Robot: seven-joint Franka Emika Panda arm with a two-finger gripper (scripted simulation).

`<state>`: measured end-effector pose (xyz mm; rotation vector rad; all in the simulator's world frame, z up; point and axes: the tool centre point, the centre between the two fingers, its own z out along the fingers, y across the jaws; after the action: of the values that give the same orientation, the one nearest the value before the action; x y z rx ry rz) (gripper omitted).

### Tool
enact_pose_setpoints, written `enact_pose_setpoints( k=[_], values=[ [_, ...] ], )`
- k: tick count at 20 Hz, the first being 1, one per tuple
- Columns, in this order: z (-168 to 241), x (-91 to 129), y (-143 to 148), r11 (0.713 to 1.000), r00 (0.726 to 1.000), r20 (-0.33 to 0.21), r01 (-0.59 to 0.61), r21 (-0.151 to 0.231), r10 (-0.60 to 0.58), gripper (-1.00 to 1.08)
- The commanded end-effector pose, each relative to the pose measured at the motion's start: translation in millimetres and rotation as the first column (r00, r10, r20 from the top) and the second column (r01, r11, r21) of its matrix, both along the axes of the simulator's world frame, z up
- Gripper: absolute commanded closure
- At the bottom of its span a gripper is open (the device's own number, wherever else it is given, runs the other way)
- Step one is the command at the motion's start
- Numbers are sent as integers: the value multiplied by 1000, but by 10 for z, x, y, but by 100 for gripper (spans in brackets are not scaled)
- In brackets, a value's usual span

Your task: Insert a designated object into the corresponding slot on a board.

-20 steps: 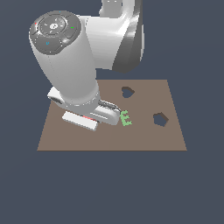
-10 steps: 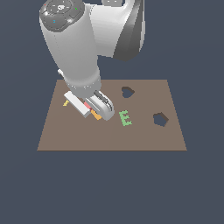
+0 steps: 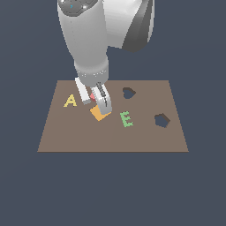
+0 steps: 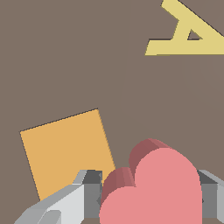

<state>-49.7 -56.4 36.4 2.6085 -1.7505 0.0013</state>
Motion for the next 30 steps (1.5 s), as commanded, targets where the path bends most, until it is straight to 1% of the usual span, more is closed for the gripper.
enact_pose_setpoints(
  k=[1,3,6,9,12,16,21,26,30],
  values=[
    [6,-83,67,995,995,1,98,0,-98,108],
    [8,-141,125,985,985,1,172,0,-172,108],
    [12,-217,218,960,960,1,279,1,-279,108],
    [16,-281,317,925,925,1,380,1,-380,108],
    [19,-332,421,880,880,0,474,1,-474,108],
    [24,-381,565,808,808,0,590,1,-590,108],
    [29,-411,746,701,701,0,713,2,-713,108],
    [34,-410,899,600,600,0,800,2,-800,108],
    [37,-397,996,529,529,-1,849,2,-849,108]
  ],
)
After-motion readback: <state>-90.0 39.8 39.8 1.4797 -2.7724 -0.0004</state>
